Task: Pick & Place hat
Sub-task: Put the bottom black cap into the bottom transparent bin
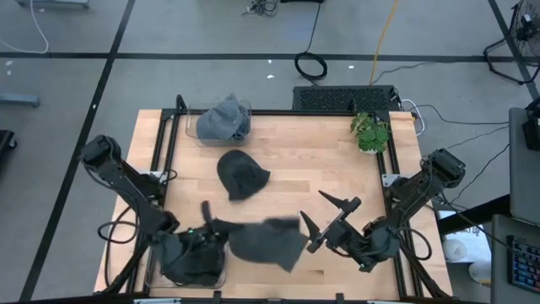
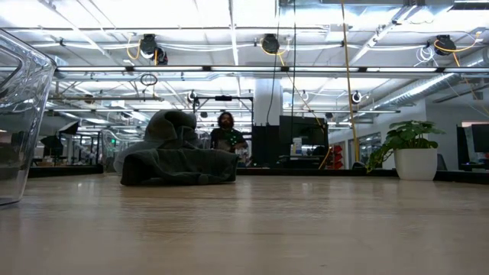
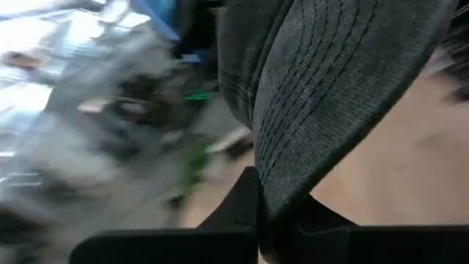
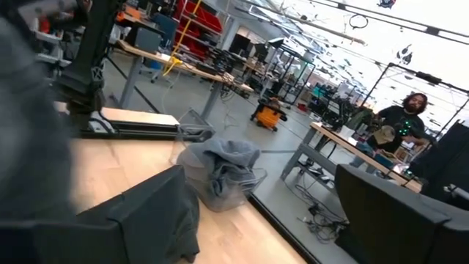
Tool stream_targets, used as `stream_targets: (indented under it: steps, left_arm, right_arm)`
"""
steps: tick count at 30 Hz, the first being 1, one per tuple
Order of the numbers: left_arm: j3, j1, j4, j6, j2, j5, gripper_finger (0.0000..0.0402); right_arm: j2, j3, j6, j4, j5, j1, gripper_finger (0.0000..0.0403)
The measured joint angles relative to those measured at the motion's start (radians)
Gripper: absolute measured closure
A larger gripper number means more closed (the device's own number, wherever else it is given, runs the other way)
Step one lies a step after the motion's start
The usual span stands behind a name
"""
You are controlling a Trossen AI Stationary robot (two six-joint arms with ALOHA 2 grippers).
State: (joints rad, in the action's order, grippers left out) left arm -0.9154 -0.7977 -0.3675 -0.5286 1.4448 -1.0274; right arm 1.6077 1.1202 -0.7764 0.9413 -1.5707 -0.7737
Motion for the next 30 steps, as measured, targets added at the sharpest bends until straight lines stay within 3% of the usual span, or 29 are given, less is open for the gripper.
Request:
stream_targets:
  steps: [5, 8, 12, 17, 25, 30]
  left_arm:
    - [0.000, 0.112, 0.252, 0.361, -0.070, 0.418, 0.0394]
    - [0.000, 0.142, 0.395, 0.463, -0.127, 0.519, 0.0394]
    - [-0.008, 0.102, 0.585, 0.468, -0.202, 0.455, 0.0394]
    - [-0.119, -0.025, 0.882, 0.638, -0.246, 0.312, 0.0394]
    - [-0.297, -0.258, 1.400, 0.942, -0.154, 0.298, 0.0394]
    - [-0.366, -0.351, 1.512, 1.024, -0.070, 0.254, 0.0394]
  right_arm:
    - [0.000, 0.000, -0.039, 0.013, 0.000, 0.001, 0.0064]
    - [0.000, 0.000, -0.092, 0.068, 0.000, 0.000, 0.0065]
    - [0.000, 0.000, -0.127, 0.098, 0.000, 0.000, 0.0065]
    - [0.000, 0.000, -0.126, 0.098, 0.000, 0.000, 0.0065]
    - [0.000, -0.027, -0.088, 0.098, 0.000, 0.000, 0.0066]
    - [0.000, -0.039, -0.070, 0.105, 0.000, 0.010, 0.0067]
